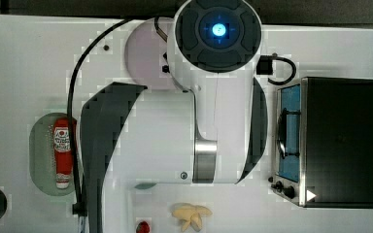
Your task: Pick ketchup from strainer and place it on the table
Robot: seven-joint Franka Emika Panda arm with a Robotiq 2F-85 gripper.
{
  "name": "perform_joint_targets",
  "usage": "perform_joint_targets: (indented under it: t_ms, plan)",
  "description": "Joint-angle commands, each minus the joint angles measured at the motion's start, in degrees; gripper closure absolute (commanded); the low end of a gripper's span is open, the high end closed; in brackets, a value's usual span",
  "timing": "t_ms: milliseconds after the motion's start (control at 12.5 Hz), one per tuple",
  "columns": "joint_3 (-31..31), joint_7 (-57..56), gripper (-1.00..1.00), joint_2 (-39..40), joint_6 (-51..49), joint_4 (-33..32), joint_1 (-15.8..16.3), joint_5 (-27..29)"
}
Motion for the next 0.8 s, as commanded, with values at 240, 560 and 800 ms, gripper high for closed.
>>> perform_joint_targets:
  t_ms: [240,560,800]
  plan:
    - [4.89,-0.87,-1.0,-11.46,-8.86,-3.87,-4.61,0.52]
    - [12.58,-0.86,-1.0,-7.79,-3.99,-3.85,-2.17,0.56]
    - [21.28,-0.8,-1.0,-4.34,-2.01,-3.88,-0.25,0.53]
